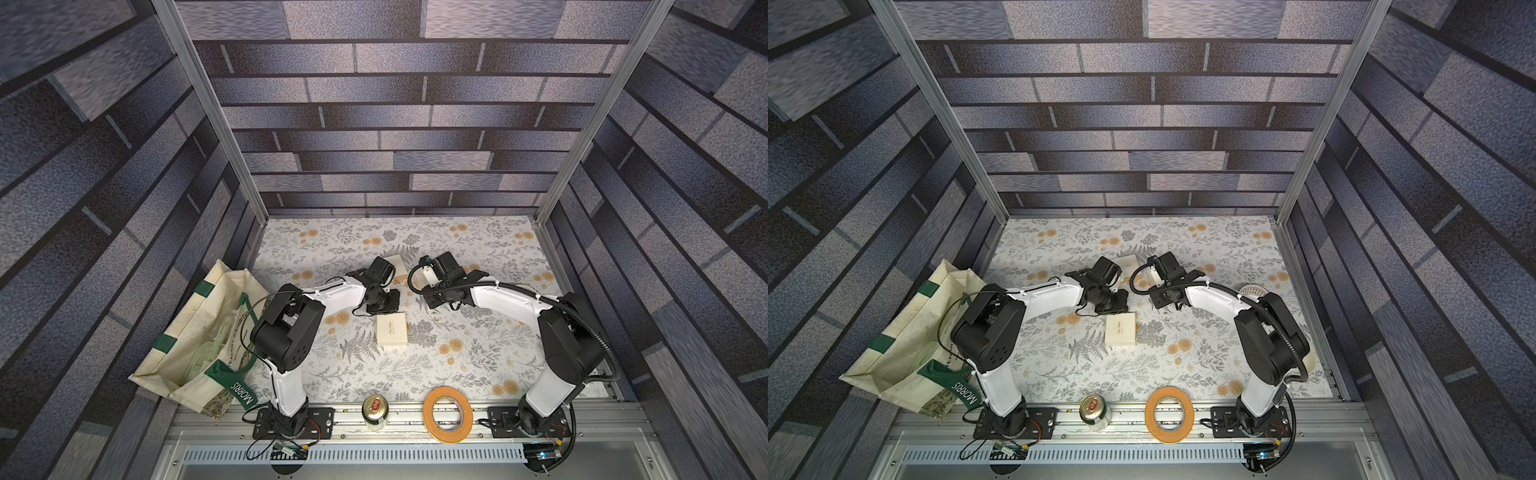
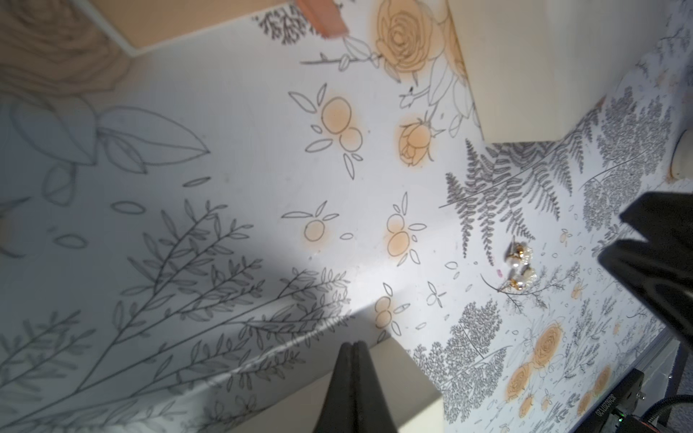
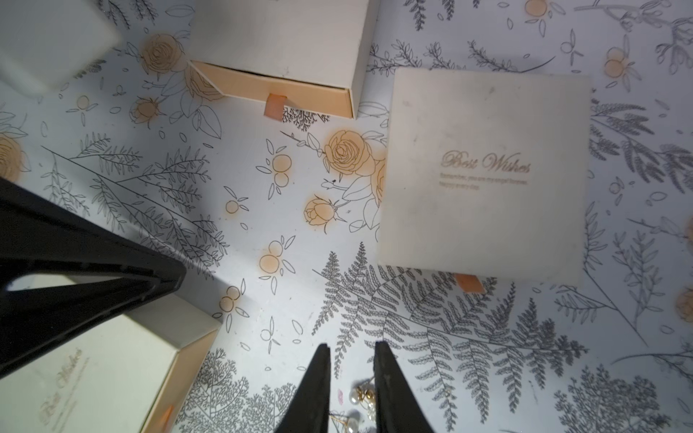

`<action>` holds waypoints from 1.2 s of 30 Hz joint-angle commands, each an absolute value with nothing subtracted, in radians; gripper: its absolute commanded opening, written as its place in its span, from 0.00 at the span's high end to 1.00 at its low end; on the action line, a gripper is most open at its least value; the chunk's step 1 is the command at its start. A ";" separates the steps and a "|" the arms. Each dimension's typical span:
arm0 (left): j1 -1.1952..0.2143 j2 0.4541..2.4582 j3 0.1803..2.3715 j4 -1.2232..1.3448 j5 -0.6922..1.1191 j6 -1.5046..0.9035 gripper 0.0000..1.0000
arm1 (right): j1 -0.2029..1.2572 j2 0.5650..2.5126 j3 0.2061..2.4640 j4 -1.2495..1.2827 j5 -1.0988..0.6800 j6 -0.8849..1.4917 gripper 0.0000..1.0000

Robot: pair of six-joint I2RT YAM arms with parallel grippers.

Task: Take out the earrings from the drawer-style jewelry box
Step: Move the jewelry box to the center of the board.

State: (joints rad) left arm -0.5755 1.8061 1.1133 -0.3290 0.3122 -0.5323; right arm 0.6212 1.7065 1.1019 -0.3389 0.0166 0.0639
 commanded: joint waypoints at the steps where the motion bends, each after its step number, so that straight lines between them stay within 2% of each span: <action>1: -0.572 1.752 1.143 -0.343 0.278 -0.526 1.00 | 0.615 1.680 1.090 -0.330 0.002 0.076 0.77; 9: -0.436 1.820 1.411 -0.400 0.339 -0.424 1.00 | 0.615 1.680 1.088 -0.327 -0.006 0.086 0.77; 15: -0.341 1.955 1.573 -0.342 0.361 -0.431 1.00 | 0.616 1.678 1.080 -0.325 -0.011 0.093 0.76; 22: -0.292 2.162 1.781 -0.397 0.404 -0.436 1.00 | 0.615 1.675 1.075 -0.326 -0.011 0.097 0.76; 36: -0.269 2.312 1.878 -0.385 0.420 -0.472 1.00 | 0.615 1.681 1.077 -0.325 -0.020 0.095 0.76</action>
